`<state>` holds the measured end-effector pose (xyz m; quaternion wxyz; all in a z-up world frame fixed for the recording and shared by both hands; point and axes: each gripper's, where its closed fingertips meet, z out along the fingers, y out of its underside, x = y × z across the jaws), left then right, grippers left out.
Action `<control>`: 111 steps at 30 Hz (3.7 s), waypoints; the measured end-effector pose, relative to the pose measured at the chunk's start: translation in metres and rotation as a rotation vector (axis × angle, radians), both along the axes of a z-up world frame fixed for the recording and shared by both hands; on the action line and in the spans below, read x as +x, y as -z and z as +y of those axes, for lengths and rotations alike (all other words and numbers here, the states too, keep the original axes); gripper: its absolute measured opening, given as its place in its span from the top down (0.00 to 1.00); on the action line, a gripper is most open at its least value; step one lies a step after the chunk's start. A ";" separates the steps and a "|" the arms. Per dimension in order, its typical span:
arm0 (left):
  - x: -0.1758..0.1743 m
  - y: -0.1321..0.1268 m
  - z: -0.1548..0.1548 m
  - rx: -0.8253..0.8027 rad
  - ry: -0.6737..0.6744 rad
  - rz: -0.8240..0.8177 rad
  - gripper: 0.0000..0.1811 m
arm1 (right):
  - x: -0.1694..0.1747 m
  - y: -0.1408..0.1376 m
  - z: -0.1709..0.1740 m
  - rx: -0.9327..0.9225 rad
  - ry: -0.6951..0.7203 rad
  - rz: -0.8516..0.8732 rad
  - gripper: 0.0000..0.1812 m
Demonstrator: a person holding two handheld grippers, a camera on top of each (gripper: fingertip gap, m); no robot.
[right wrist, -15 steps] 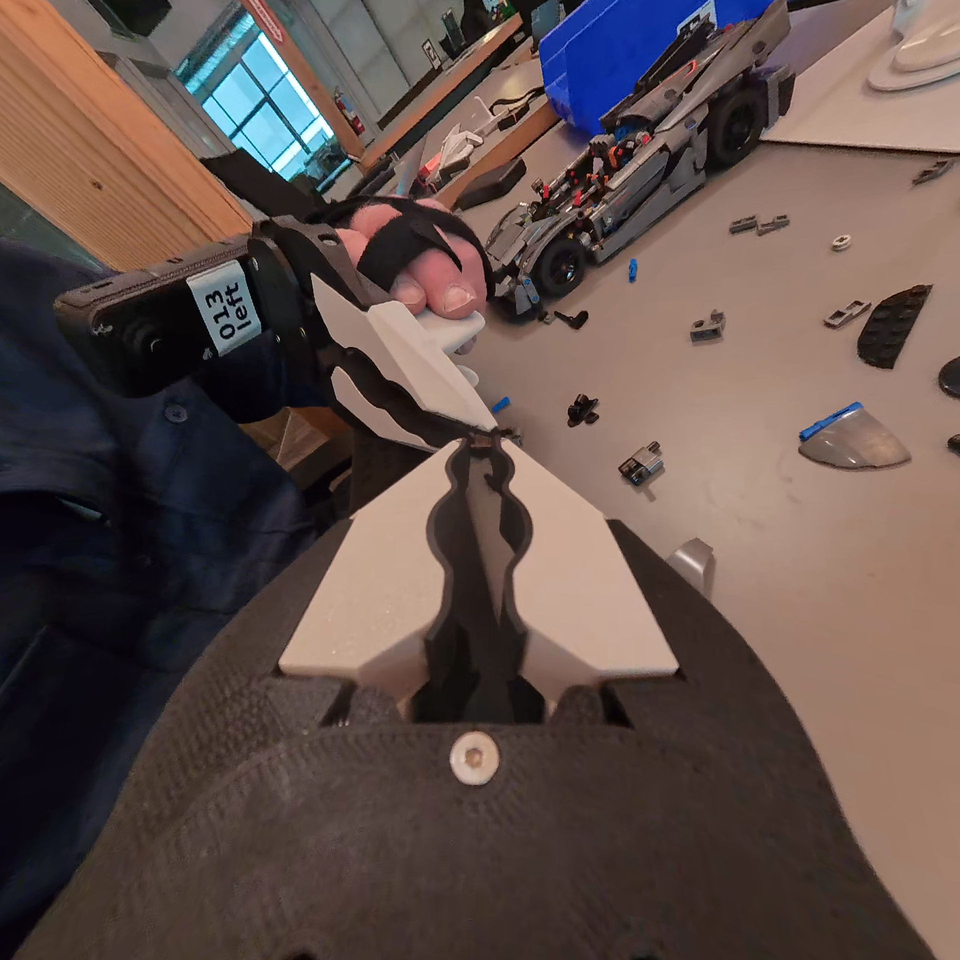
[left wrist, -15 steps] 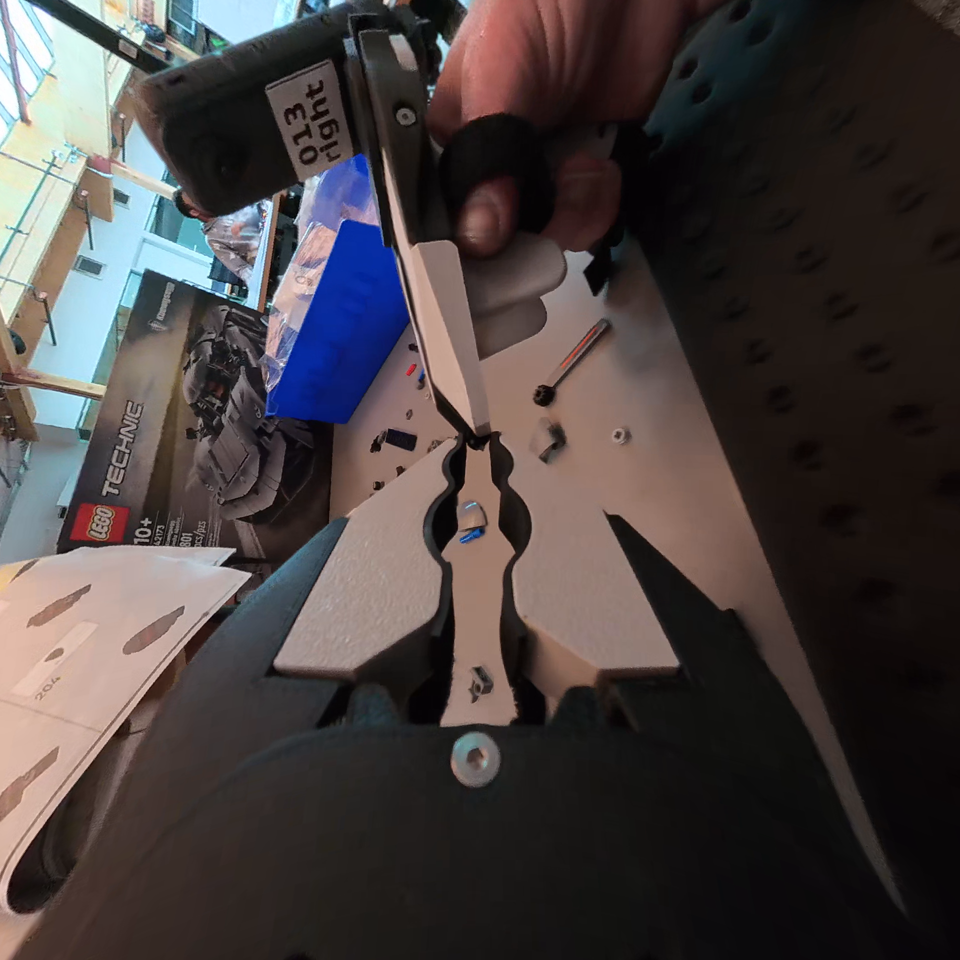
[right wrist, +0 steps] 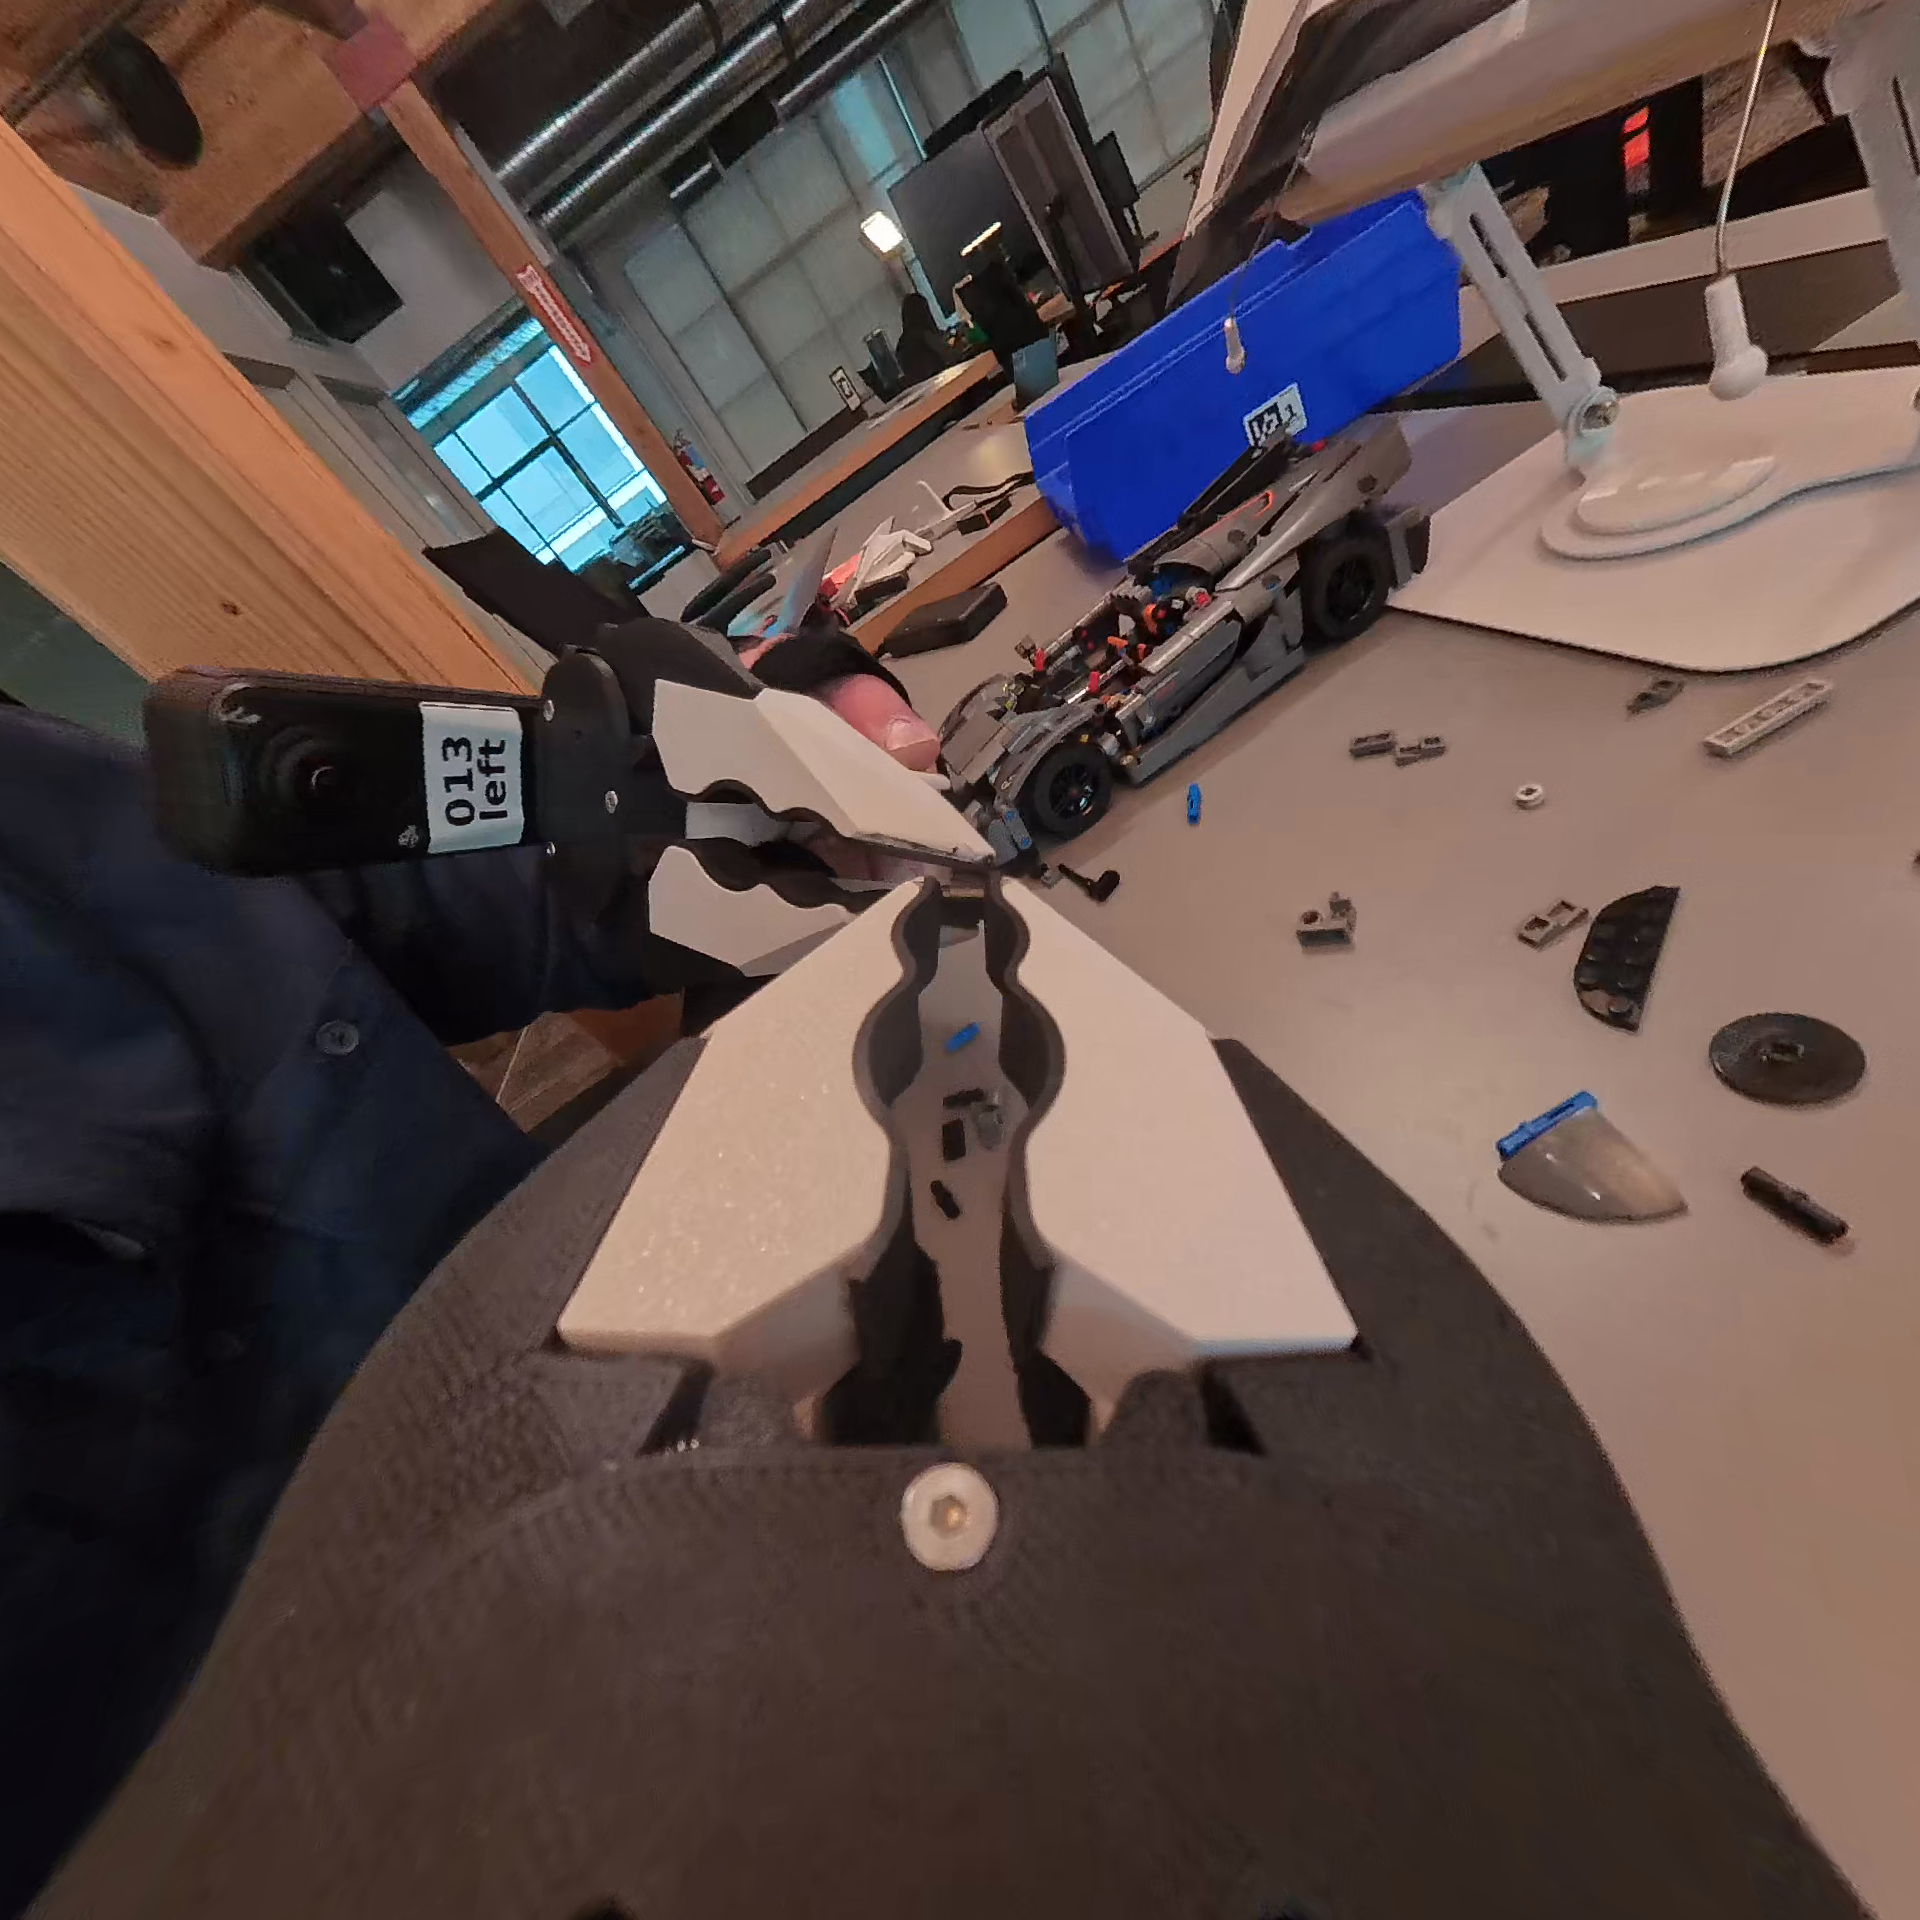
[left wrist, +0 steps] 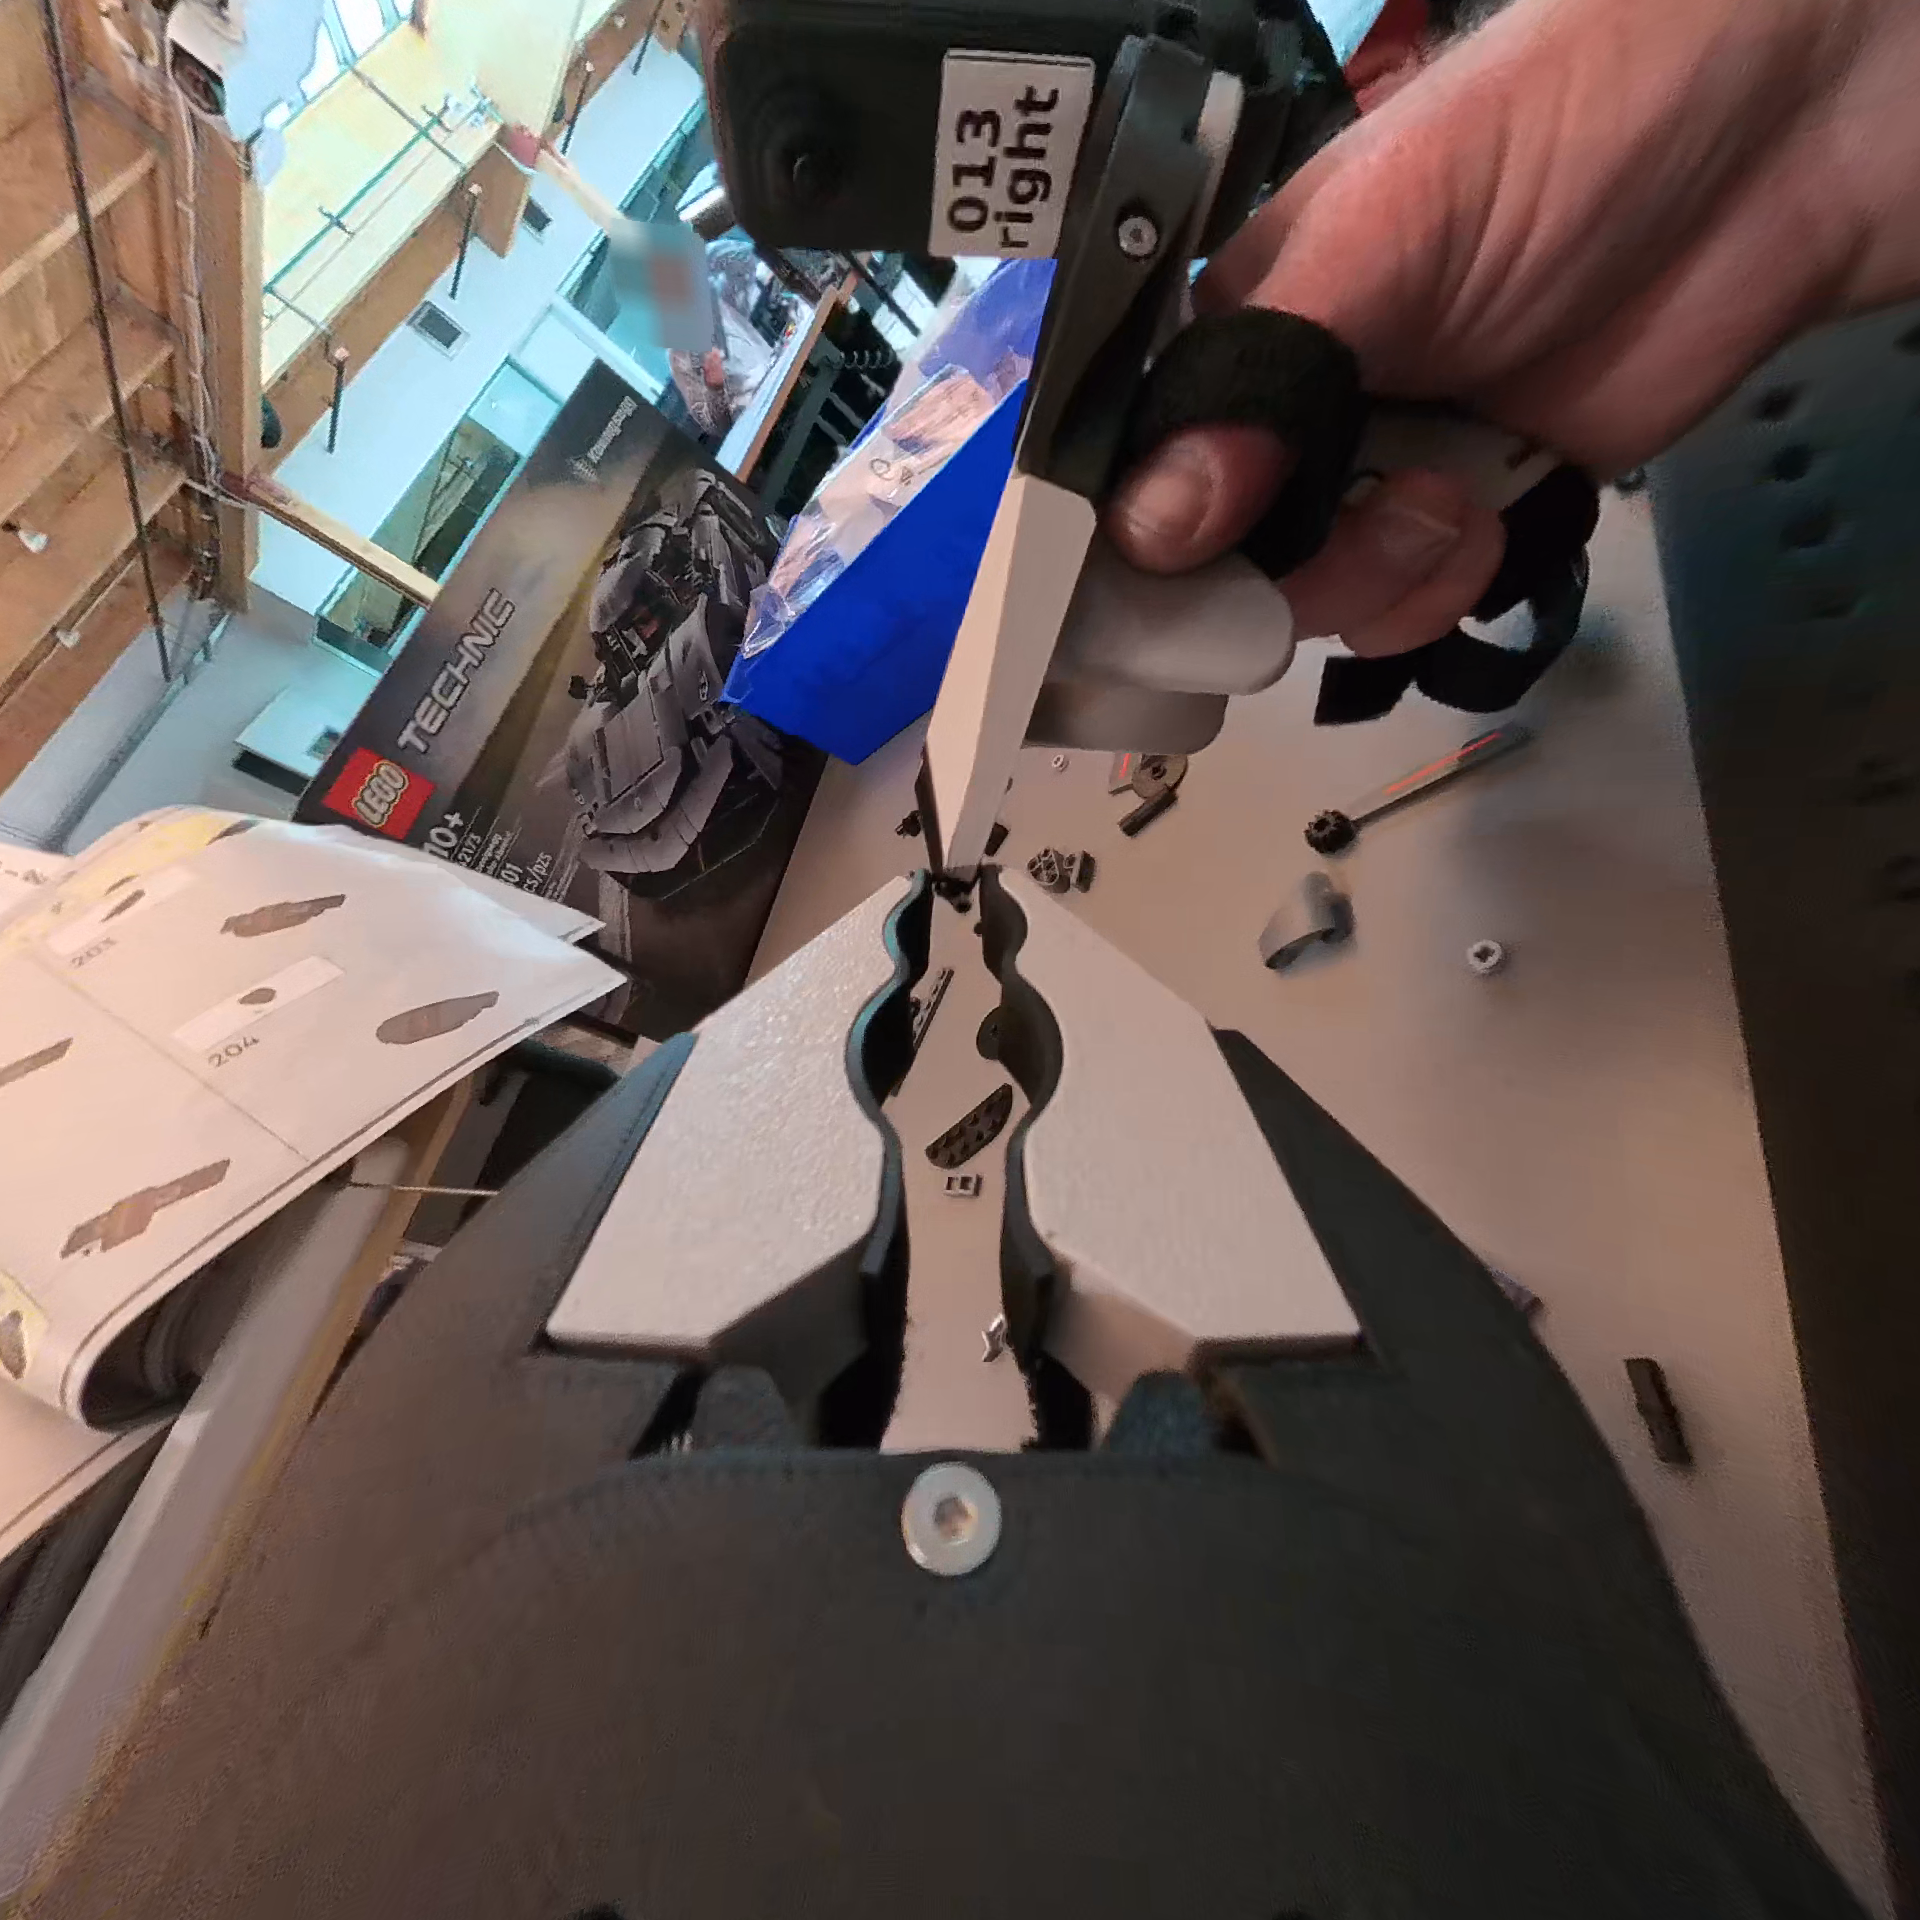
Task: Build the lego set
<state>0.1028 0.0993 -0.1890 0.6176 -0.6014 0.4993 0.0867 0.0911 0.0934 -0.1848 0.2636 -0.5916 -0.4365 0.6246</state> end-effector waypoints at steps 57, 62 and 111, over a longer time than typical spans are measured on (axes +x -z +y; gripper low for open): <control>-0.018 -0.008 0.012 -0.038 -0.014 -0.116 0.97 | -0.012 -0.008 0.010 -0.086 -0.092 0.119 0.93; -0.016 0.001 0.014 -0.038 -0.036 -0.047 0.97 | -0.013 -0.001 0.012 -0.065 -0.067 0.080 0.96; -0.009 0.123 0.006 -0.599 0.136 0.192 0.93 | 0.011 0.120 0.014 0.469 -0.342 -0.566 0.97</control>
